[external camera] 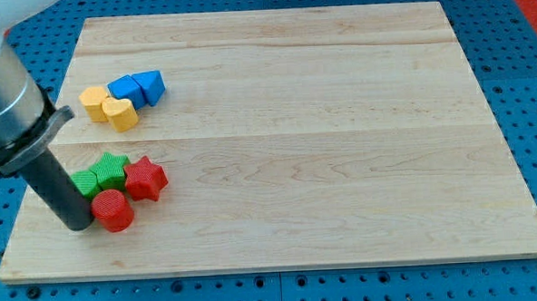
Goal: Push the green circle along with the green star slightly up and right
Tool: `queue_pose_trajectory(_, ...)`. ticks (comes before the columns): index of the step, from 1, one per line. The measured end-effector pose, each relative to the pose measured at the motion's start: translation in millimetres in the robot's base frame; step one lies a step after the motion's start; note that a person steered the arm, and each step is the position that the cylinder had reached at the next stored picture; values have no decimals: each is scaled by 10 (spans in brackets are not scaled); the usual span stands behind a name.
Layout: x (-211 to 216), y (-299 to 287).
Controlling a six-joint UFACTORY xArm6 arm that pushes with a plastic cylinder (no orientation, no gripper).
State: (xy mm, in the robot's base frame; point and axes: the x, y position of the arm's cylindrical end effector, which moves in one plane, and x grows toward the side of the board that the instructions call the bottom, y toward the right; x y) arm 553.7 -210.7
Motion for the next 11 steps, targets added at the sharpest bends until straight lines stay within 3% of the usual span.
queue_pose_trajectory(3,-58,-132)
queue_pose_trajectory(5,-100,-767)
queue_pose_trajectory(7,-235,-687)
queue_pose_trajectory(11,-341,128)
